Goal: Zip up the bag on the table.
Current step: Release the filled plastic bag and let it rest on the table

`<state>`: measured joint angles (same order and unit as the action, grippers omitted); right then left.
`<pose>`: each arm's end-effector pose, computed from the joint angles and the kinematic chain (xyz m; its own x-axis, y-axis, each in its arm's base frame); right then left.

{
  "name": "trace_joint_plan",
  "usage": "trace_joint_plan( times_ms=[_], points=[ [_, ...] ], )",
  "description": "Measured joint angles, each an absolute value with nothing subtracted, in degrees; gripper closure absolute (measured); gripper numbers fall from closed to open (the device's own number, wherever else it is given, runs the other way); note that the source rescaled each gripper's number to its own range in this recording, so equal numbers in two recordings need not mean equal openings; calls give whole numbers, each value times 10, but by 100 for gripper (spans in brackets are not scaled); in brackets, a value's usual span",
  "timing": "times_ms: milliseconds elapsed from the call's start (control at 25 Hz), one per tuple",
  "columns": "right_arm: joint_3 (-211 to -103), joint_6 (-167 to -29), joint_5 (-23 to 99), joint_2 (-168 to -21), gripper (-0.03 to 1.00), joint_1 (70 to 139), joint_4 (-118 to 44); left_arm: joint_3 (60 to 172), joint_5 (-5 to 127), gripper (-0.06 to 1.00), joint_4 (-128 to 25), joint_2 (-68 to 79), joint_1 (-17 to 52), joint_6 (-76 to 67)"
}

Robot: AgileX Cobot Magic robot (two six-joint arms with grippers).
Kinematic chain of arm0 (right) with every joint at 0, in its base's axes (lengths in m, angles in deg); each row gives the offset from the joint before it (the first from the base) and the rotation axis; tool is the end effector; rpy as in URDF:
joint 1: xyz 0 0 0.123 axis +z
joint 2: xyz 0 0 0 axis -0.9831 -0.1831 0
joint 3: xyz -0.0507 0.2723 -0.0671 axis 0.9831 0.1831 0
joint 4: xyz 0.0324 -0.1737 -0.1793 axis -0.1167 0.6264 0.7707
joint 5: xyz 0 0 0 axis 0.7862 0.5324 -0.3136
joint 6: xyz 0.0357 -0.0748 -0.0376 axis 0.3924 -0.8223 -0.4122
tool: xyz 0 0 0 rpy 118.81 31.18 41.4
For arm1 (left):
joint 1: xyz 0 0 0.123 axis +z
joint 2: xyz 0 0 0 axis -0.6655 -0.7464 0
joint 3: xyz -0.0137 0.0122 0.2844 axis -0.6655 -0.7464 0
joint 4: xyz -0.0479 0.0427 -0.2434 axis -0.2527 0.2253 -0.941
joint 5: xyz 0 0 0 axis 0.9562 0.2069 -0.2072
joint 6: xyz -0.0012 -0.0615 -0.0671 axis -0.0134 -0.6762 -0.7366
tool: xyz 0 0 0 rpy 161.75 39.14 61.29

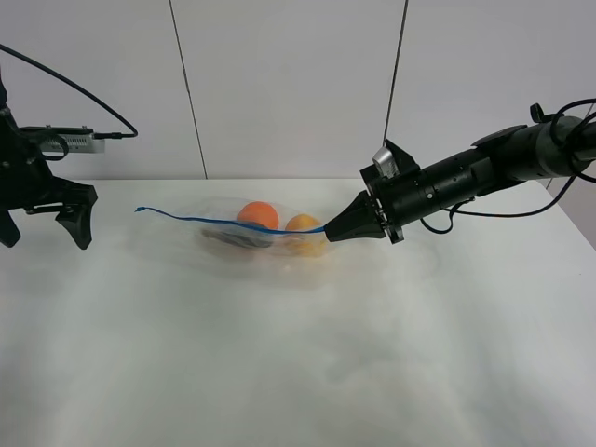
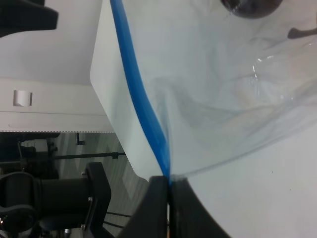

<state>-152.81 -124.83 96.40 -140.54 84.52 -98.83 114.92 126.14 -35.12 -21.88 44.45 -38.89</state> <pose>0.3820 0.1132 0.1687 -0.9595 -0.1232 -0.2533 -0.2811 0.4744 0.8342 0.3414 0.0202 0.2519 -0.9969 -0.0313 -0.0719 -0.0345 0.9984 0.0438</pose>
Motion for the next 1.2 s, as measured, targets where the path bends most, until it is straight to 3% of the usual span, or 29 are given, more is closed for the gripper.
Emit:
trace_joint_plan(
  times_ms=[400, 1200],
  points=[
    [-1528, -1248, 964, -1405, 97, 845, -988, 1040, 1263, -5, -365, -82, 444, -389],
    [-1528, -1248, 964, -1405, 97, 845, -988, 694, 1244, -5, -398, 412, 444, -389]
  ],
)
